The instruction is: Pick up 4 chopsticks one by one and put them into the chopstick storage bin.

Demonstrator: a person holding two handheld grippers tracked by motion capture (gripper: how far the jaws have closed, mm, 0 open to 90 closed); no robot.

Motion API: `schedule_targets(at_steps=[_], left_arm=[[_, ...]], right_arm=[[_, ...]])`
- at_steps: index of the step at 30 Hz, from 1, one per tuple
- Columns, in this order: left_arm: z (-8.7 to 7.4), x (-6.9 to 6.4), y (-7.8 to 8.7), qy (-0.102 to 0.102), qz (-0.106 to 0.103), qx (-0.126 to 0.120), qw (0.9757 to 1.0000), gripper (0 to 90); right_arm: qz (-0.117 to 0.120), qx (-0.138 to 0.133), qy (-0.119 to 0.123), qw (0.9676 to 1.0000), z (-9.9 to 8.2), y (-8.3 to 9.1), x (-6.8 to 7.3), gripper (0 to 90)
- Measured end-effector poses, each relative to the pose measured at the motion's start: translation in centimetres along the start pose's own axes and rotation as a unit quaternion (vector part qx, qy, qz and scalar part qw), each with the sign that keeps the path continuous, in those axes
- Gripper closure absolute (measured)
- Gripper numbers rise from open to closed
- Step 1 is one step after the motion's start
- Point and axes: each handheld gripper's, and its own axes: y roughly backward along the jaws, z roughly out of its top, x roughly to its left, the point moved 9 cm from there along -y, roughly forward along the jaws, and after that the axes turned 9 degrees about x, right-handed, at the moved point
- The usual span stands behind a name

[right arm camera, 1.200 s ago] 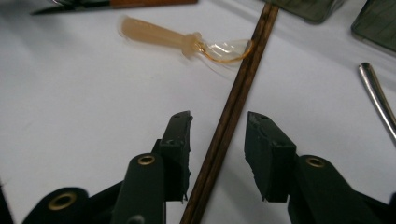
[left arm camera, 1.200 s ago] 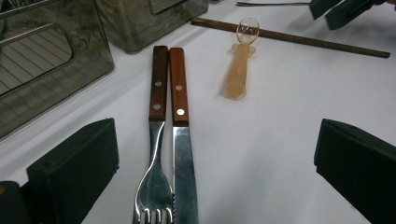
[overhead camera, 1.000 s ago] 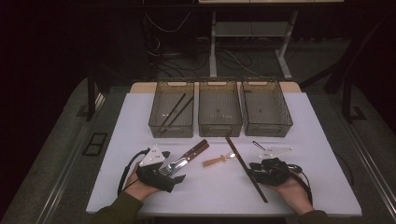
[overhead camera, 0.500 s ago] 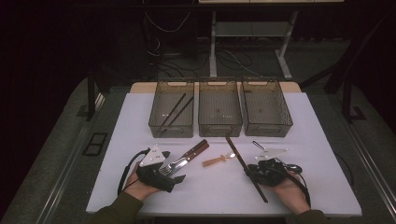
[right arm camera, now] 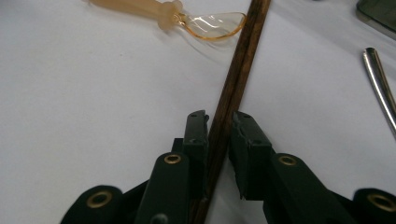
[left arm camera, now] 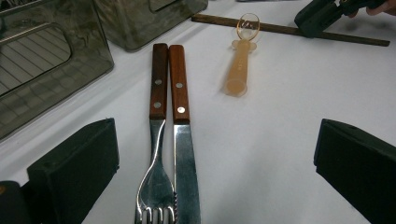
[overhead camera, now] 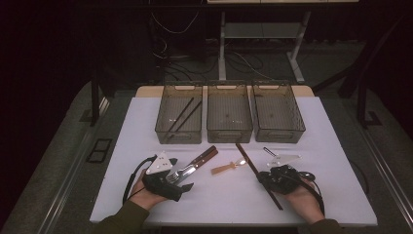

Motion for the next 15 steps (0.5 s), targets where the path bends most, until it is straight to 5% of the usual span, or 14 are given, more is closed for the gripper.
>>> schedule_targets(at_steps=[15], left_arm=[[-0.1, 0.1, -0.1, -0.001, -0.001, 0.003, 1.0000, 0.0]], right_arm=[[-0.007, 0.014, 0.013, 0.9998, -0.9, 0.7, -1.9, 78.3]])
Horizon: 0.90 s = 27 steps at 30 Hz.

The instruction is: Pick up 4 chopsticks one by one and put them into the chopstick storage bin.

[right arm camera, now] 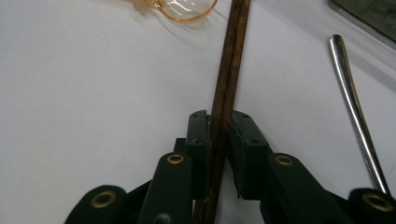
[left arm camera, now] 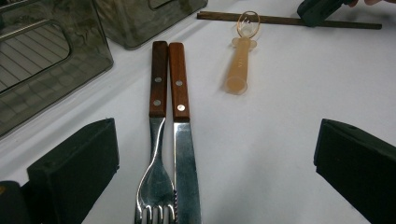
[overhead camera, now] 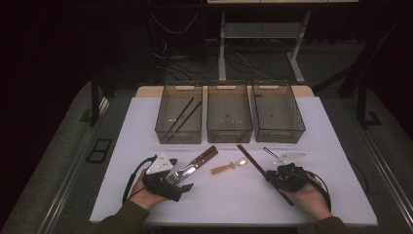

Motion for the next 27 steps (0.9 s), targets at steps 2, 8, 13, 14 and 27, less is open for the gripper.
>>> schedule_targets(at_steps=[2, 8, 13, 14, 27], left_arm=[[-0.1, 0.0, 0.0, 0.000, 0.000, 0.002, 1.0000, 0.0], [-0.1, 0.1, 0.0, 0.003, 0.000, 0.002, 1.0000, 0.0], [-0.1, 0.1, 0.0, 0.004, -0.001, 0.004, 1.0000, 0.0], [-0.2, 0.1, 0.0, 0.003, -0.001, 0.004, 1.0000, 0.0], [-0.1, 0.1, 0.0, 0.007, -0.005, 0.002, 1.0000, 0.0]], right_arm=[[0.002, 0.001, 0.003, 1.0000, -0.1, 0.1, -0.3, 78.5], [-0.003, 0.010, 0.014, 0.9998, -0.8, 0.6, -1.5, 79.0], [0.005, 0.012, 0.013, 0.9998, -1.3, 0.9, -2.2, 79.1], [0.007, 0.011, 0.014, 0.9998, -1.4, 0.9, -2.2, 79.1], [0.026, -0.027, -0.007, 0.9993, -0.4, 1.9, -2.1, 59.6]])
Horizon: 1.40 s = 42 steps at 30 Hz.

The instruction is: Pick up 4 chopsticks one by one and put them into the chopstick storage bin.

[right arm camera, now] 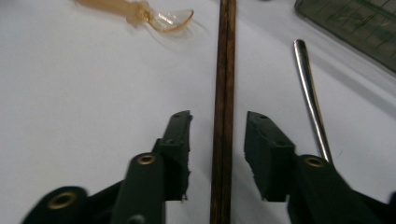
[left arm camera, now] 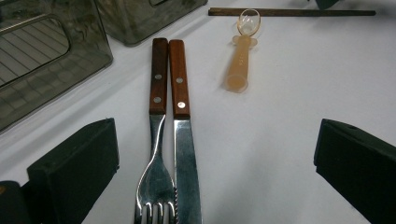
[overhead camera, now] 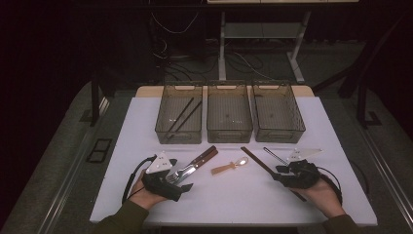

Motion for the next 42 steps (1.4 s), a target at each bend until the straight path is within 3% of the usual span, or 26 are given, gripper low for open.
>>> schedule_targets(at_steps=[3, 8, 14, 29, 42], left_arm=[[0.0, 0.0, 0.0, 0.000, 0.000, 0.000, 1.0000, 0.0], [0.0, 0.0, 0.0, -0.001, -0.001, 0.002, 1.0000, 0.0], [0.0, 0.0, 0.0, -0.001, -0.001, 0.001, 1.0000, 0.0], [0.0, 0.0, -0.1, -0.002, -0.001, 0.002, 1.0000, 0.0], [-0.1, 0.0, -0.1, -0.001, 0.000, 0.002, 1.0000, 0.0]], right_arm=[[0.003, -0.005, -0.012, 0.9999, 0.2, 0.3, -0.1, 59.6], [-0.010, 0.007, -0.004, 0.9999, -0.1, 0.0, -0.6, 73.6], [-0.010, 0.024, -0.007, 0.9996, -0.5, -0.2, -0.7, 80.0], [-0.010, 0.029, -0.003, 0.9995, -0.9, -0.4, -0.9, 80.7], [-0.027, 0.036, 0.014, 0.9989, -1.3, -0.9, -0.9, 80.8]])
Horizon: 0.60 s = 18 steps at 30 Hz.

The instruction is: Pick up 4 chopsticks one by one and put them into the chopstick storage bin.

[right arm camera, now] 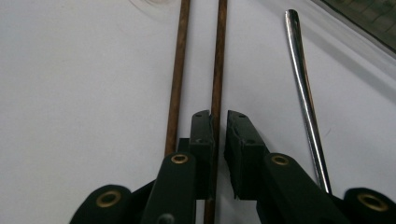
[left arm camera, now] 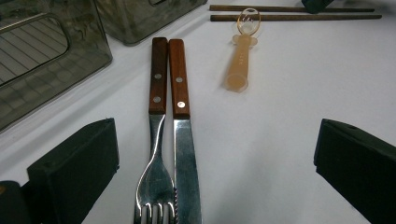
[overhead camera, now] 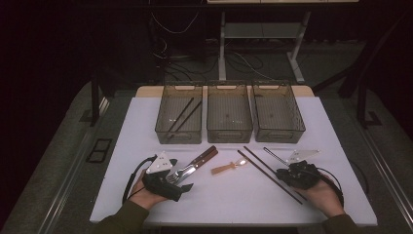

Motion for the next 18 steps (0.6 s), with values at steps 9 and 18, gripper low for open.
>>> schedule_targets(at_steps=[9, 18], left_arm=[[-0.07, 0.08, -0.09, -0.001, 0.000, 0.002, 1.0000, 0.0], [-0.14, 0.02, -0.15, 0.000, -0.003, 0.003, 1.0000, 0.0]], right_arm=[[-0.010, -0.010, -0.003, 0.9999, -0.04, -0.08, 0.01, 85.8], [-0.001, -0.009, -0.014, 0.9999, -0.01, -0.01, -0.10, 86.1]])
